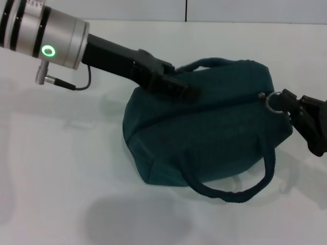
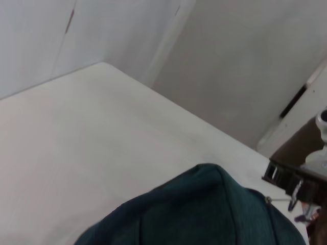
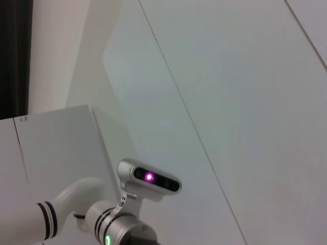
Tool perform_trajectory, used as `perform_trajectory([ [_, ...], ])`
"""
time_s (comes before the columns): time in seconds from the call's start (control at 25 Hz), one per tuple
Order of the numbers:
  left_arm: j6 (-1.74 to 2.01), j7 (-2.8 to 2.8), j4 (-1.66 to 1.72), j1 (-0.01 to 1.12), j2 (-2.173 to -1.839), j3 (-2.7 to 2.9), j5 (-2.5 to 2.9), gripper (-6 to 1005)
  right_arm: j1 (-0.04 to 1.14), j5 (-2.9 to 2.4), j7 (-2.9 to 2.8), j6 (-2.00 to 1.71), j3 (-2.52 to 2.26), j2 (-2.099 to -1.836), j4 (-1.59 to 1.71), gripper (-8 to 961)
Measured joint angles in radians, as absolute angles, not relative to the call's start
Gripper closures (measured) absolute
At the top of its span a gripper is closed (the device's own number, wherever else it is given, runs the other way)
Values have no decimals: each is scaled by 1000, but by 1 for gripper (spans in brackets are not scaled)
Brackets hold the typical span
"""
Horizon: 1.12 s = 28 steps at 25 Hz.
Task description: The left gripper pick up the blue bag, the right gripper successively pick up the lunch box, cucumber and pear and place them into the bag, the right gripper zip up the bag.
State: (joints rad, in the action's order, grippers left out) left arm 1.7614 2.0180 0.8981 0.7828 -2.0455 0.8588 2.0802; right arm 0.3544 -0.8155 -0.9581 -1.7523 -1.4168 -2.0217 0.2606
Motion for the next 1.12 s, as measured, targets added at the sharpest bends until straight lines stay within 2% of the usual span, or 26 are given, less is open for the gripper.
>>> perform_trajectory([
  [0.64,1800,2011,908,771,-2041,925,2073,773,341,-751,-953,-1758,-1417,-2018,244,935],
  [1.12,1874,1993,952,763,-2023,927,2071,892,325,-735,-925,-1701,-1369,-2011,210,935],
])
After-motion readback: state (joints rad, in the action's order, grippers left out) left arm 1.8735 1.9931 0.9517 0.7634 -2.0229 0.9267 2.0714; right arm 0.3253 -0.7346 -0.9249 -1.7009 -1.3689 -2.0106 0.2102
